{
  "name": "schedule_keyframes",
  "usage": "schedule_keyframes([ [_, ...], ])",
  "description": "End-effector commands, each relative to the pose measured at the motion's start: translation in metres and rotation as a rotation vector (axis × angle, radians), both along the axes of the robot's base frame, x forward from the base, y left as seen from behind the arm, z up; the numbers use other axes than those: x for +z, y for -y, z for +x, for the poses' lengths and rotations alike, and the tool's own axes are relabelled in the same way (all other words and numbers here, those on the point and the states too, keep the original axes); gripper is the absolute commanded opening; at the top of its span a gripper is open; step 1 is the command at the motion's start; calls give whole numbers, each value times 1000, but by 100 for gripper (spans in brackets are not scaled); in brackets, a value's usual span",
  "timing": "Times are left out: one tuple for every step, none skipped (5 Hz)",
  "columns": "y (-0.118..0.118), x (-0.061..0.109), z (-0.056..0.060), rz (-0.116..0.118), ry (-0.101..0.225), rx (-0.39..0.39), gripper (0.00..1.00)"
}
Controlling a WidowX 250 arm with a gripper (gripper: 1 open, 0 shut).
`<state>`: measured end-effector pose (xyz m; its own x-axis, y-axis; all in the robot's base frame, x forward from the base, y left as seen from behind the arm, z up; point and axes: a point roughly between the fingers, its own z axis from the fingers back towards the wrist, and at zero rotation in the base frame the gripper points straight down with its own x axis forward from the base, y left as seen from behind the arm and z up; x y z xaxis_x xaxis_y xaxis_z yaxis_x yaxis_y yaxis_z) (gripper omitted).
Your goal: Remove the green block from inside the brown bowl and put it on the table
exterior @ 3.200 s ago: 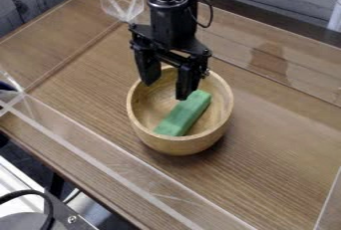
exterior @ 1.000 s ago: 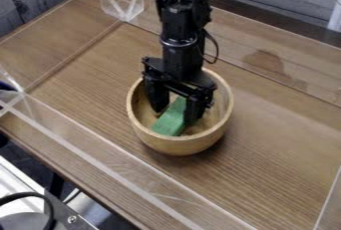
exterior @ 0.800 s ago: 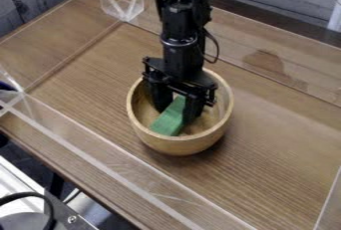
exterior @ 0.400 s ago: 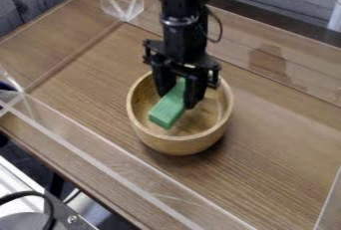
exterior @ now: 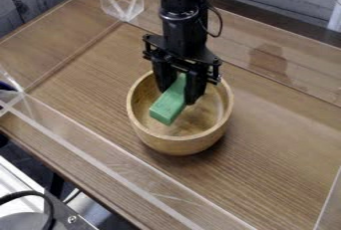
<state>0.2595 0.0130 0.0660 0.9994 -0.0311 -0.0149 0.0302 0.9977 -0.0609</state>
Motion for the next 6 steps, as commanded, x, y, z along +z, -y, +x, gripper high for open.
schedule_keyframes([
  [0,2,4,10,20,-9,0],
  [1,-1,3,12,12,-12,0],
  [1,-3,2,14,3,-14,0],
  [2,-1,1,15,-3,-16,100],
  [3,2,0,13,-3,-17,100],
  [2,-6,-1,11,-13,-13,100],
])
